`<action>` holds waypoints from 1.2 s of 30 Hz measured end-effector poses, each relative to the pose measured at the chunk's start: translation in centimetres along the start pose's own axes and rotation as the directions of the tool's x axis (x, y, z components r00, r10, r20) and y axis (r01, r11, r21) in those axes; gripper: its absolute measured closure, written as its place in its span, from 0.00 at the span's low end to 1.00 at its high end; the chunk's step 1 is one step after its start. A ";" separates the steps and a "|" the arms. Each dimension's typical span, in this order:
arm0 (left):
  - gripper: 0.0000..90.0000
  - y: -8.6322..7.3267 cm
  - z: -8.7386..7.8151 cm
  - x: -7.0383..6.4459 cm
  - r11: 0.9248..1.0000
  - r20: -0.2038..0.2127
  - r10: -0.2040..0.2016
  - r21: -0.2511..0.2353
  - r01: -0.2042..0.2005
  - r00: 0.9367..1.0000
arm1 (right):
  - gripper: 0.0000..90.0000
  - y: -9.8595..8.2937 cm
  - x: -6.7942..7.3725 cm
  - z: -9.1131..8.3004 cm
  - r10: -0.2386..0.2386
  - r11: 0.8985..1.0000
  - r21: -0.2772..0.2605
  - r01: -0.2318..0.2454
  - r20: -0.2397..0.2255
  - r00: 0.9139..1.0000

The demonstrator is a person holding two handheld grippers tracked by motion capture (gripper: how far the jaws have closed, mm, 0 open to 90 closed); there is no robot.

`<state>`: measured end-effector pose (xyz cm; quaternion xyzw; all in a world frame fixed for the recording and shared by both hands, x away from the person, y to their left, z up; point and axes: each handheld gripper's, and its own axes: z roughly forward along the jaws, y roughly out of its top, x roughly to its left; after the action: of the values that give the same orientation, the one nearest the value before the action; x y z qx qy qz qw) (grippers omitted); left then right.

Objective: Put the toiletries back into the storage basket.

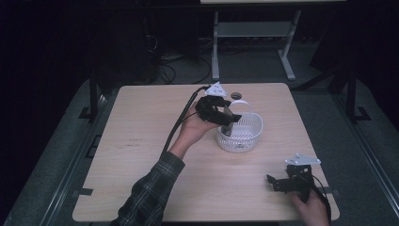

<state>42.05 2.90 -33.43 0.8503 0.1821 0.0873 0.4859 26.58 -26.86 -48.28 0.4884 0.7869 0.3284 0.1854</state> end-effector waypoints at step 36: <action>0.33 -3.0 2.3 -0.3 0.998 -0.012 -0.011 0.055 0.011 1.000 | 0.00 0.0 0.0 0.0 0.000 1.000 0.001 0.000 0.002 1.000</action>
<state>41.87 2.35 -37.14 0.8619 0.1920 0.0845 0.4618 26.59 -26.87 -48.30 0.4887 0.7870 0.3276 0.1859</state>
